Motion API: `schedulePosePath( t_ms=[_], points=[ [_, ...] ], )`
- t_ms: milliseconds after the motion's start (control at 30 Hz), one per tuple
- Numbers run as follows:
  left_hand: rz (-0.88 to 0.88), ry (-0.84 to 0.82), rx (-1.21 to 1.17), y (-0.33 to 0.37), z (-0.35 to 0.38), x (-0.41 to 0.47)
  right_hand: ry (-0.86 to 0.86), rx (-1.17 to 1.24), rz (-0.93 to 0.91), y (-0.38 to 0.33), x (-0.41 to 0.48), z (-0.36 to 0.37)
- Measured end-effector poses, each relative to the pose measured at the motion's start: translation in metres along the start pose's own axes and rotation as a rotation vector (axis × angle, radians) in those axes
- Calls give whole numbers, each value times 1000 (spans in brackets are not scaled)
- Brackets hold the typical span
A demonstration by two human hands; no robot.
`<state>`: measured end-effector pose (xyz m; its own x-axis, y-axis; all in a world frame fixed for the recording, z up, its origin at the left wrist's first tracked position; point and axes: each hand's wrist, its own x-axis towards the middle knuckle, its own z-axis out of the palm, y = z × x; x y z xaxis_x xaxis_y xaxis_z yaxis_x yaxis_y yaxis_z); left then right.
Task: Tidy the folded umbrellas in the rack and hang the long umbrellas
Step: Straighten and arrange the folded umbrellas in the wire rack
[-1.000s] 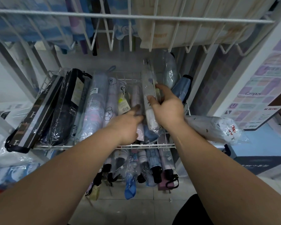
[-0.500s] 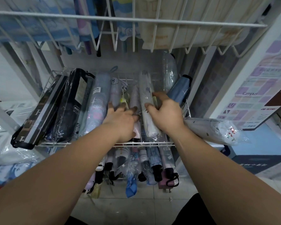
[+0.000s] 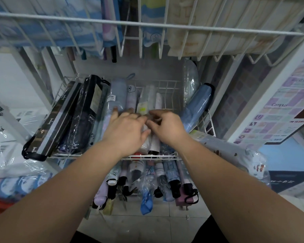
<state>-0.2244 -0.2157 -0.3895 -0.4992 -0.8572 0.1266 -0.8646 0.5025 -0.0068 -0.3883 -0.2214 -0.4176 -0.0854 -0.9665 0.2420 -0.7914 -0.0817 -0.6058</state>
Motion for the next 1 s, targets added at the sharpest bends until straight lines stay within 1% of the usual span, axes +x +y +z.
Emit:
schedulePosePath(
  t_ms=[67,200,300,367,433,533,600,667,733,800,900,1000],
  points=[
    [27,-70,50,1,2,-3,-53,-24,0,3,3,1],
    [41,-120,61,0,2,-1,-151,-35,-5,10,4,-1],
    [36,-141,58,1,0,2,-161,-51,-16,9,-2,-3],
    [32,-141,57,3,-1,4,-106,4,-5,4,-11,-6],
    [29,-129,57,6,0,3,3,45,29,1,-28,-10],
    [53,-5,8,16,3,-3,123,153,83,5,-67,-17],
    [141,91,-139,29,9,-6,166,280,128,9,-96,-26],
    [239,129,-358,46,16,-4,227,359,124,11,-123,-38],
    [302,108,-532,64,20,-1,263,410,130,15,-144,-46],
    [357,62,-630,81,19,4,253,467,192,20,-161,-50],
    [429,-9,-689,98,19,11,300,456,325,36,-180,-51],
    [491,-52,-724,111,21,18,433,499,487,52,-192,-57]
  ],
)
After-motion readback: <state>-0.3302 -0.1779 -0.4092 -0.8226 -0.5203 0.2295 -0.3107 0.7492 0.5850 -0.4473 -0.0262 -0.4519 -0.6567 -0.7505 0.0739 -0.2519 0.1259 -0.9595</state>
